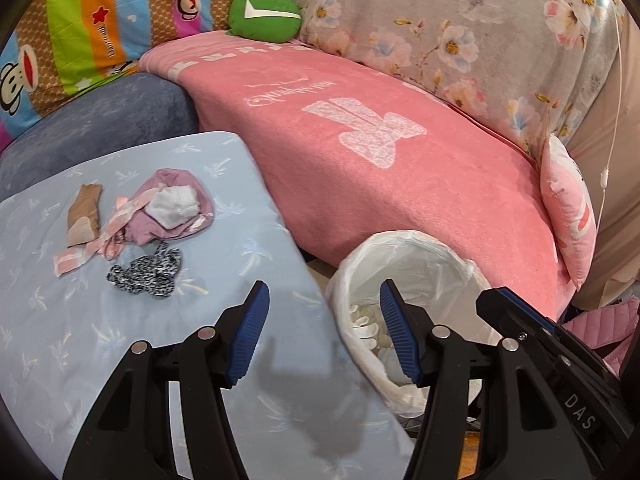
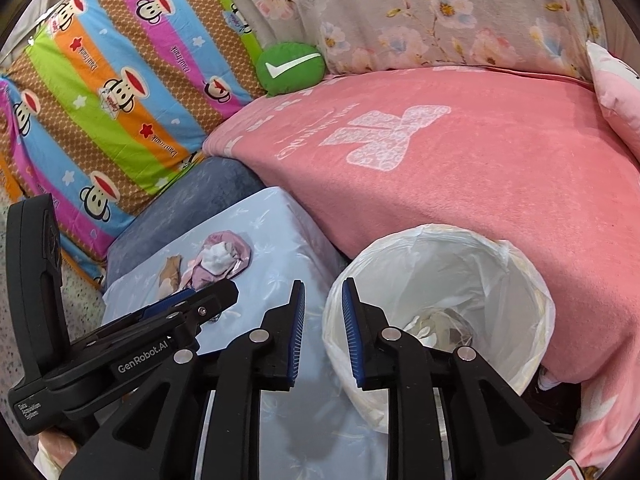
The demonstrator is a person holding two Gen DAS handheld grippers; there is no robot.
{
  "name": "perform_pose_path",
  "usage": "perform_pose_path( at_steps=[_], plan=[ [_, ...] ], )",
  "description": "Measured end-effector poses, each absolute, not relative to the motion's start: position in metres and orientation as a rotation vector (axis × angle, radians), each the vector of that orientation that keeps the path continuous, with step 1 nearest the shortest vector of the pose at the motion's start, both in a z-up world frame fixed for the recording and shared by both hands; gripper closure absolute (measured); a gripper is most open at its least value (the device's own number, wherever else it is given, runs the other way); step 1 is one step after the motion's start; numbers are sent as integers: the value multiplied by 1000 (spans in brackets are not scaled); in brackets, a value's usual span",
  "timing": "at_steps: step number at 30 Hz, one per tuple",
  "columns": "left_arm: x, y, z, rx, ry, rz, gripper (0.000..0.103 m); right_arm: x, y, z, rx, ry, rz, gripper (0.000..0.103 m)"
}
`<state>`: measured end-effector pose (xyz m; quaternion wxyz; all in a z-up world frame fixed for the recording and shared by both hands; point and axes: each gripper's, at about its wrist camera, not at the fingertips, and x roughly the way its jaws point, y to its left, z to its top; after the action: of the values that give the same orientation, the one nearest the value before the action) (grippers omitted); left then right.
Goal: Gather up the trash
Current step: 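Move both grippers back over the items on the table, then grasp the beige stocking with the left gripper while the right grasps the leopard scrunchie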
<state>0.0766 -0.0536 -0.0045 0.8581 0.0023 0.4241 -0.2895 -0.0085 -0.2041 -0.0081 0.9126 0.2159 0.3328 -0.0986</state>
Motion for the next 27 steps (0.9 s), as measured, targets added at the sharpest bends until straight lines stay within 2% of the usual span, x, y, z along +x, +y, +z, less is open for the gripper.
perform_pose_path(
  at_steps=[4,23,27],
  plan=[
    [82,-39,-7,-2,892,-574,48,1,-189,-11,428,702,-179,78],
    [114,56,-29,-83,922,-396,48,52,-102,-28,313,801,-62,72],
    [122,82,-36,-118,936,-350,41,66,-82,-35,287,827,-40,68]
  ],
)
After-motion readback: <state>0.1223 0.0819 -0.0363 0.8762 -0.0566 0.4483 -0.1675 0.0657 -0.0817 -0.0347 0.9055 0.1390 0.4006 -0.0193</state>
